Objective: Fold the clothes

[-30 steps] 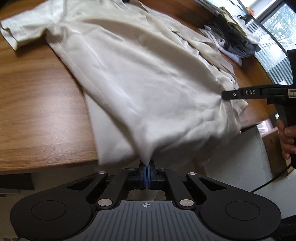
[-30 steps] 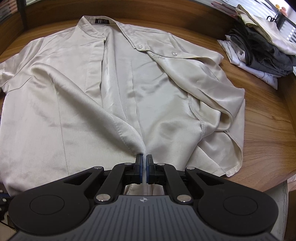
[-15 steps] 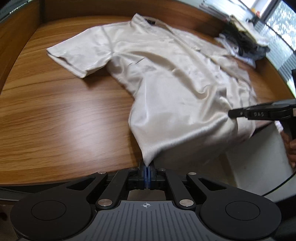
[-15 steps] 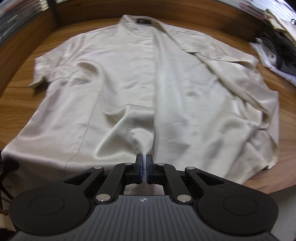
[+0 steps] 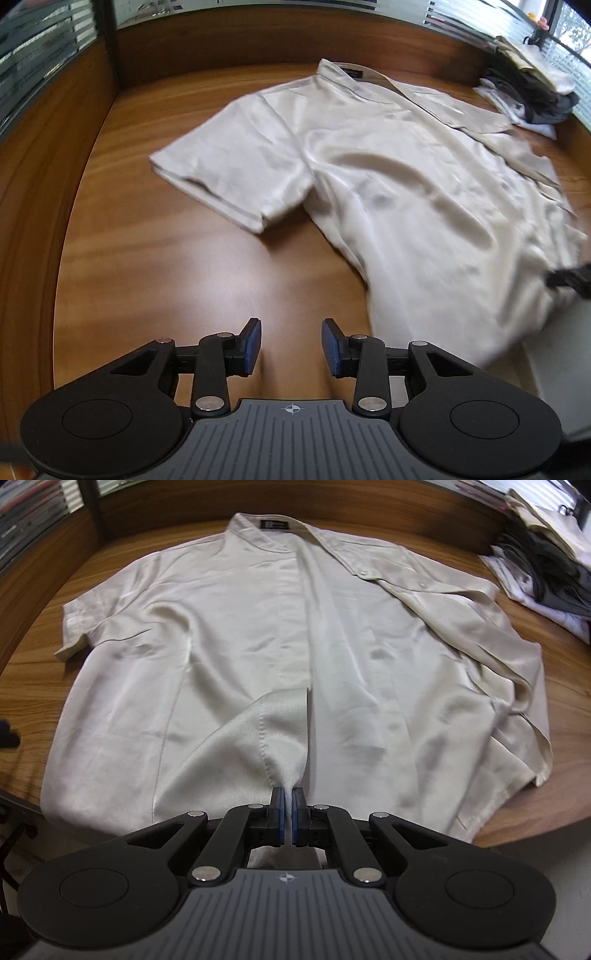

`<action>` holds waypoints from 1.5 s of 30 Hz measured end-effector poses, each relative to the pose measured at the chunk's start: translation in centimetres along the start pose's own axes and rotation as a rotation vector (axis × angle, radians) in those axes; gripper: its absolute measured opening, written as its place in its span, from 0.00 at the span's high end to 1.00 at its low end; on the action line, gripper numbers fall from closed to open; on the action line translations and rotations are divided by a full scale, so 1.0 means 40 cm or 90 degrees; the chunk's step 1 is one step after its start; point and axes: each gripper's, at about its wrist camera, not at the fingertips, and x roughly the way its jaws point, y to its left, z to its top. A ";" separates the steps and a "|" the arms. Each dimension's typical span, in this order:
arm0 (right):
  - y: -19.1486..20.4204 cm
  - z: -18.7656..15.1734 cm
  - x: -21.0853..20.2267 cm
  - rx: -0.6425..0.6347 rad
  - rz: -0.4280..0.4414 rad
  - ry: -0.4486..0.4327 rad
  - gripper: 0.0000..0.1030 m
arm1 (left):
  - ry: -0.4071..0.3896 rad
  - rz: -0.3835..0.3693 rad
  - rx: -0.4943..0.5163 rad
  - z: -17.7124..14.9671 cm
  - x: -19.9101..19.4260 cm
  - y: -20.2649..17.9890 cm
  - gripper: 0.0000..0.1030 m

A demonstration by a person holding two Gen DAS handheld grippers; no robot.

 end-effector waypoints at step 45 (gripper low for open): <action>-0.220 0.019 -0.113 0.127 -0.063 -0.005 0.82 | -0.008 0.086 -0.021 0.204 0.088 0.021 0.67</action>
